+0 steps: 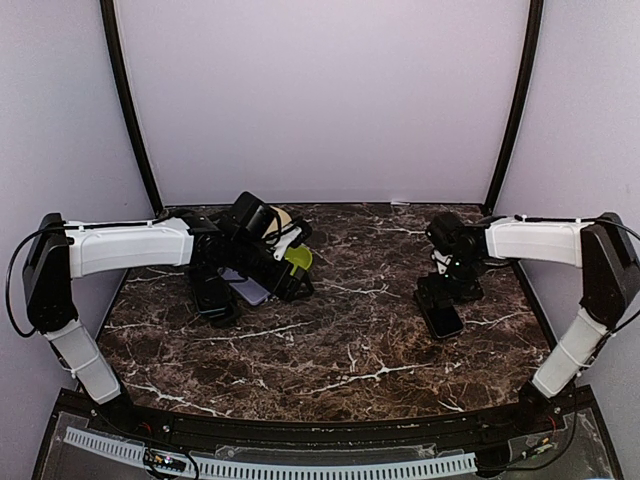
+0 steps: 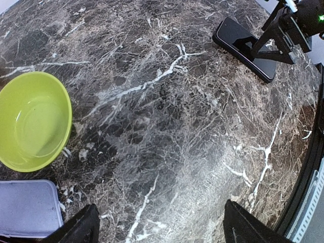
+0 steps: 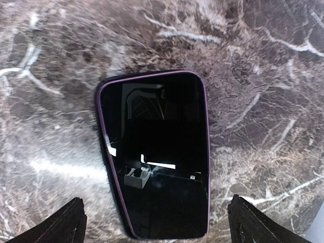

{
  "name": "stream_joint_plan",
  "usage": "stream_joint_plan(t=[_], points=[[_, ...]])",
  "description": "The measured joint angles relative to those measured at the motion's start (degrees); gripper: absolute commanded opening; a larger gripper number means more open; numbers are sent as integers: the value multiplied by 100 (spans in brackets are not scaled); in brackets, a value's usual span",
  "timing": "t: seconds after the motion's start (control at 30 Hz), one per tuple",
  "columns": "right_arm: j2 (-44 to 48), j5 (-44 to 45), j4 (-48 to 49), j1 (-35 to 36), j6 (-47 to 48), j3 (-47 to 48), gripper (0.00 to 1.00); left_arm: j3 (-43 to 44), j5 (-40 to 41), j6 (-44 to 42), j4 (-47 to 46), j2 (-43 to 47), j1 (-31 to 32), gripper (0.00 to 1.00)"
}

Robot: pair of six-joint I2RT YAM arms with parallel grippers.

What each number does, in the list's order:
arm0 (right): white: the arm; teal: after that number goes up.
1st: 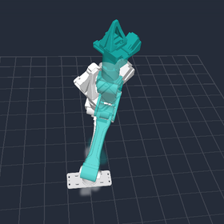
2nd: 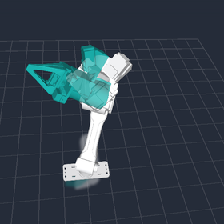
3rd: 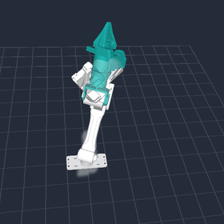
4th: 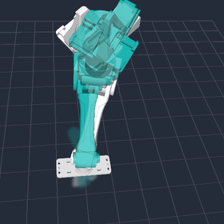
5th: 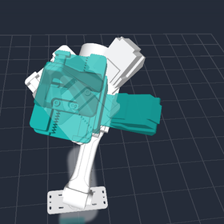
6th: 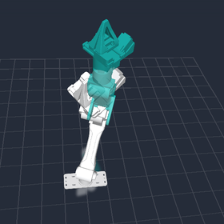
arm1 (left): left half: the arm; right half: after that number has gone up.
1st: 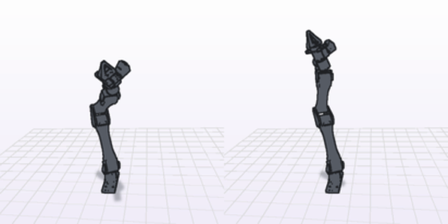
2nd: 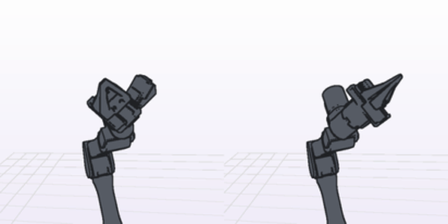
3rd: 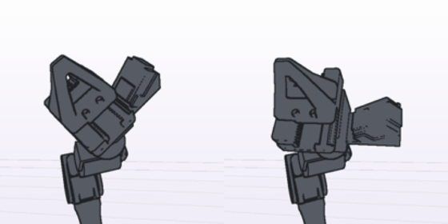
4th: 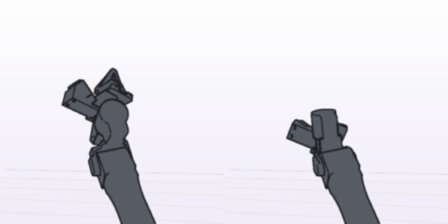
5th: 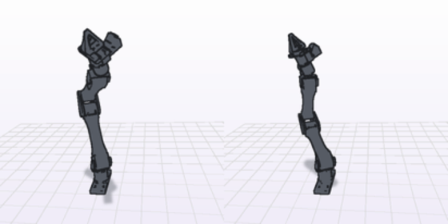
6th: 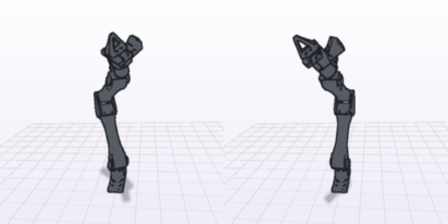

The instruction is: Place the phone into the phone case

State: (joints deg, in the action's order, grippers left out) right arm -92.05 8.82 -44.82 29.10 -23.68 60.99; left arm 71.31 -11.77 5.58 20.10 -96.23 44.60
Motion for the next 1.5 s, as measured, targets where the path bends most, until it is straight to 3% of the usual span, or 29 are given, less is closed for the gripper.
stream_joint_plan(t=[0.4, 0.73, 0.97, 1.17, 1.33, 1.5], points=[[-579, -376, 439, 15, 210, -393, 95, -118, -101, -46, -22, 13, 0, 87], [-608, -127, 533, 321, -11, -361, 56, -118, -107, -50, -22, 13, 0, 87], [-542, 55, 647, 555, 92, -407, 46, -164, -107, 35, -149, 39, 0, 86], [-313, -463, 1316, 1021, 227, -721, 36, -763, -232, 671, -1040, 271, 0, 86], [-50, -1067, 2166, 1438, 109, -1003, 31, -1847, -586, 1818, -2992, 328, 11, 88], [63, -1147, 2846, 1937, 42, -1005, 30, -2247, -730, 2671, -4365, 57, 160, 91]])
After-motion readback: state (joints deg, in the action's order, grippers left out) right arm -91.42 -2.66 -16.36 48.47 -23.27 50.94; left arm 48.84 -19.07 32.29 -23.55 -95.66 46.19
